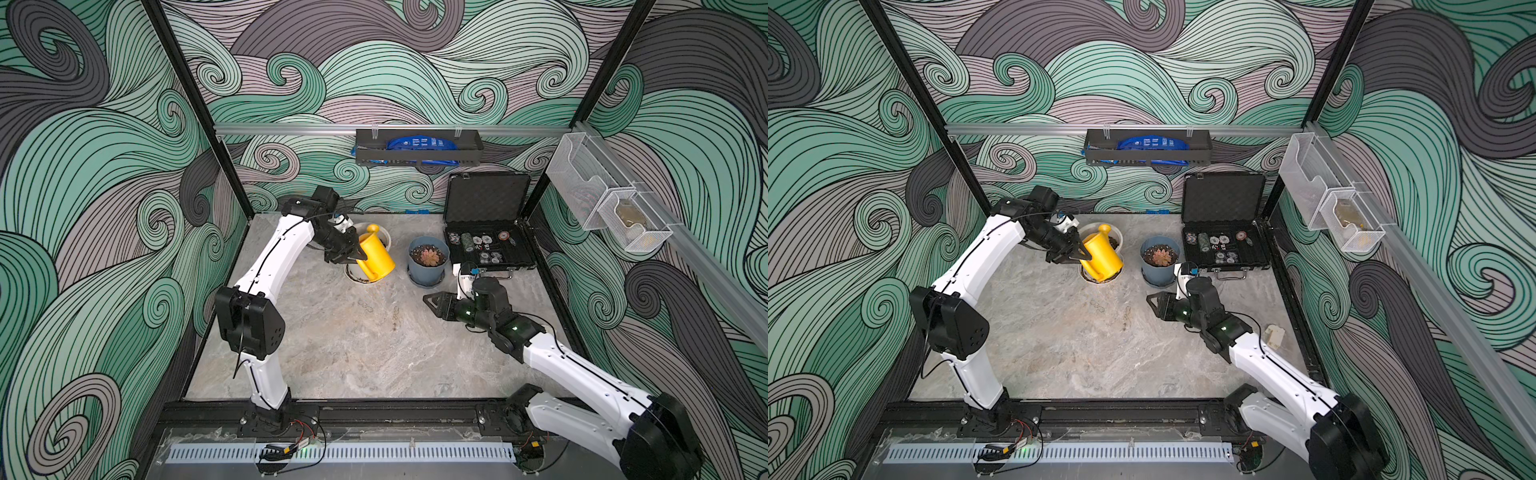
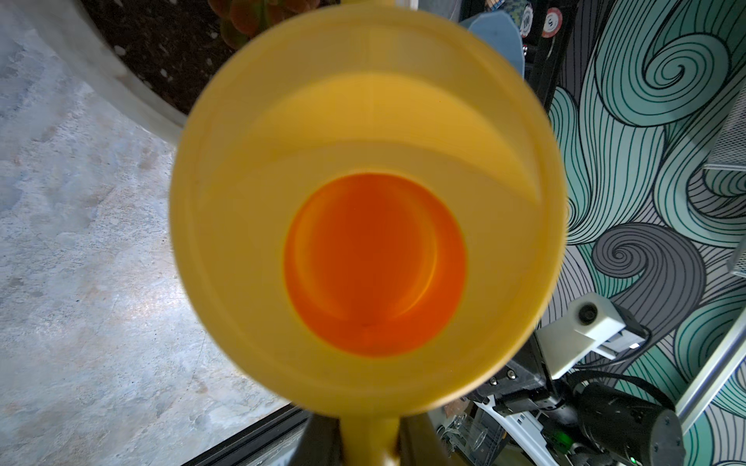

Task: Water the succulent around the soil edge
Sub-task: Water the soil of the potted plant with water.

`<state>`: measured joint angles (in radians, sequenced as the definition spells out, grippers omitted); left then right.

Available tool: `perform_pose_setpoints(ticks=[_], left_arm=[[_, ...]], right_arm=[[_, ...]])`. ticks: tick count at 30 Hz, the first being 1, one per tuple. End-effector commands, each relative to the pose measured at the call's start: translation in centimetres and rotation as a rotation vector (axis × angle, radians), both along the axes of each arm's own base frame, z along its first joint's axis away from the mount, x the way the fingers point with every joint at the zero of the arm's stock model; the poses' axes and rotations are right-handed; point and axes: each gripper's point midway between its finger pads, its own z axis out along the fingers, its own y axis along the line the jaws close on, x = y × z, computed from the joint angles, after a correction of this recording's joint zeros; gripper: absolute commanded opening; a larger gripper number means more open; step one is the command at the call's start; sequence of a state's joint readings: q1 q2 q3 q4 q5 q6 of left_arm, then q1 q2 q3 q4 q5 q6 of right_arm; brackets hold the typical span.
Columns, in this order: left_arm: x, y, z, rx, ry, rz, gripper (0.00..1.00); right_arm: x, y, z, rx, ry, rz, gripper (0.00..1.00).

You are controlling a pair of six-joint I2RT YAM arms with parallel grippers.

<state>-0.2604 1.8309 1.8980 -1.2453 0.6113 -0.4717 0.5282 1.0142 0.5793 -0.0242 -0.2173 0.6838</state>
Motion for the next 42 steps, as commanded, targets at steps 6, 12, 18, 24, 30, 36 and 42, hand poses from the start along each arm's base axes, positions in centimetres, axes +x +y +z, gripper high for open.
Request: perform_pose_setpoints(ticks=[6, 12, 18, 24, 30, 36, 42], left_arm=[[0.3, 2.6, 2.3, -0.029, -0.074, 0.059, 0.0], [-0.8, 3.2, 2.7, -0.005, -0.096, 0.056, 0.0], [-2.3, 4.4, 3.0, 0.06, -0.128, 0.046, 0.0], [-4.1, 5.2, 2.3, 0.101, -0.12, 0.039, 0.0], [-5.6, 5.3, 1.4, 0.117, -0.105, 0.018, 0.0], [-6.9, 4.8, 0.6, 0.128, -0.116, -0.03, 0.0], [-7.9, 4.2, -0.1, 0.152, -0.129, -0.08, 0.0]], right_arm=[[0.0, -0.1, 0.3, 0.023, -0.019, 0.006, 0.44], [0.0, -0.1, 0.3, 0.022, -0.016, 0.008, 0.44], [0.0, -0.1, 0.3, 0.024, -0.014, 0.011, 0.44], [-0.1, 0.0, 0.2, 0.025, -0.012, 0.015, 0.43], [-0.1, 0.0, 0.3, 0.026, -0.013, 0.016, 0.43], [-0.1, 0.0, 0.3, 0.026, -0.011, 0.017, 0.43], [-0.1, -0.1, 0.4, 0.029, -0.011, 0.015, 0.43]])
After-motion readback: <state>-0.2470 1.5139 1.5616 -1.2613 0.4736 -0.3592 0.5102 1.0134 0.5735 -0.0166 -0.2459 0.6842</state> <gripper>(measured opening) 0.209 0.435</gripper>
